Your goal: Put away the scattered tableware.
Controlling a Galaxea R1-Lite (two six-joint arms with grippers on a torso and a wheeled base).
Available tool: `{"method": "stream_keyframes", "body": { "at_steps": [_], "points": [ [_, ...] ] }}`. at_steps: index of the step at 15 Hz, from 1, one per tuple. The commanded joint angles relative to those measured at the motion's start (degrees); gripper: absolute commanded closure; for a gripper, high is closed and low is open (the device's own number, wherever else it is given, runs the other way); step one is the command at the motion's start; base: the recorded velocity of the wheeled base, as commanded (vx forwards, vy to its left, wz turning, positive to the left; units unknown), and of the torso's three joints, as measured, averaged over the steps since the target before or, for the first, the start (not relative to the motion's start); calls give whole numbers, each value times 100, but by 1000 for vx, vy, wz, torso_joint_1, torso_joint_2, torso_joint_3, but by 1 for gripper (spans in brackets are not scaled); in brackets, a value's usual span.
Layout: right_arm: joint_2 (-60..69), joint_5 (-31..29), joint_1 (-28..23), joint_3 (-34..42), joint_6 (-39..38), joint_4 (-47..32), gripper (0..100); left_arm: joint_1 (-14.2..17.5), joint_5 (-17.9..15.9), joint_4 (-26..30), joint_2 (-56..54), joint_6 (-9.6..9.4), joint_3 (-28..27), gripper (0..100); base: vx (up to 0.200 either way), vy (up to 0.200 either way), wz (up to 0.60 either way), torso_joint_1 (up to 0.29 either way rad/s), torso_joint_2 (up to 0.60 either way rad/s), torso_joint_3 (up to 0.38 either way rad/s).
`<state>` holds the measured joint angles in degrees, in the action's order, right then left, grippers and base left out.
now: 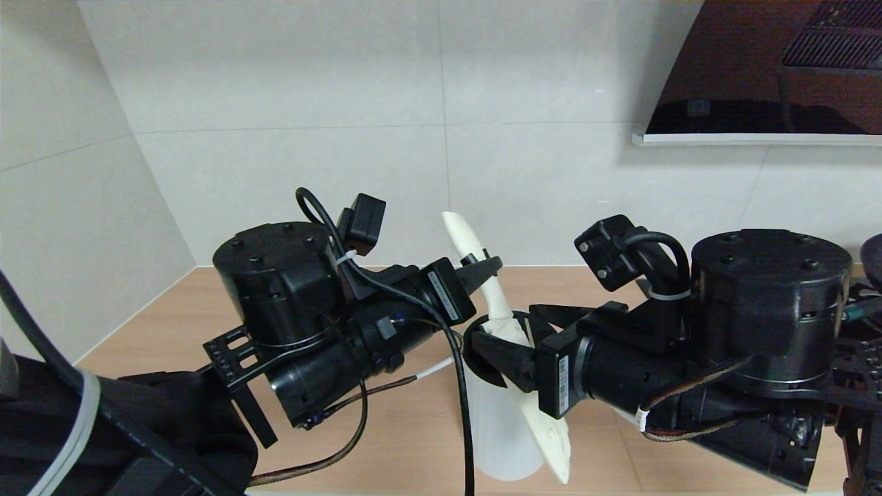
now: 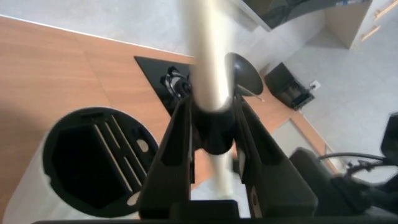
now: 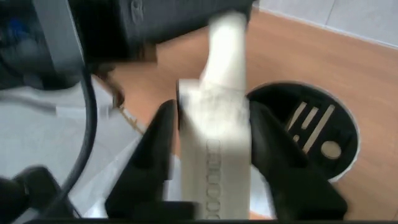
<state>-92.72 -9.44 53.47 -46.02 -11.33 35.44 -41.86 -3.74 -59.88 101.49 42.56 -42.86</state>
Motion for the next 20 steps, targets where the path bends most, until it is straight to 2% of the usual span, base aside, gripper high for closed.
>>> {"method": "stream_keyframes", "body": {
  "at_steps": [1,4,6,8,11,13,14,16,18,20],
  "points": [
    [44,12,-3,5,-1,-11,0,3,5,-15,-41,7,-20,100,0,0,0,0,0,0],
    [255,21,-12,67,-1,-19,0,38,93,73,-182,-37,-108,100,0,0,0,0,0,0],
    [457,38,-135,111,16,-72,0,99,234,354,-331,-134,-258,100,0,0,0,0,0,0],
    [782,47,-601,146,51,-98,0,134,1016,917,-489,-406,-767,100,0,0,0,0,0,0],
    [1090,144,-908,146,131,-169,0,108,1921,917,-542,-1197,-987,100,0,0,0,0,0,0],
    [1195,249,-1058,111,139,-441,0,-33,2361,820,-507,-1777,-996,100,0,0,0,0,0,0],
    [1204,258,-1110,102,139,-450,0,-103,2440,741,-472,-1979,-1014,100,0,0,0,0,0,0],
    [1230,267,-1242,102,157,-450,0,-235,2695,662,-235,-2762,-1225,100,0,0,0,0,0,0],
    [1265,267,-1295,120,157,-450,0,-252,3143,644,29,-3289,-1453,100,0,0,0,0,0,0],
    [1257,267,-1357,128,157,-459,0,-402,3503,627,126,-3289,-1532,100,0,0,0,0,0,0]
  ]
}}
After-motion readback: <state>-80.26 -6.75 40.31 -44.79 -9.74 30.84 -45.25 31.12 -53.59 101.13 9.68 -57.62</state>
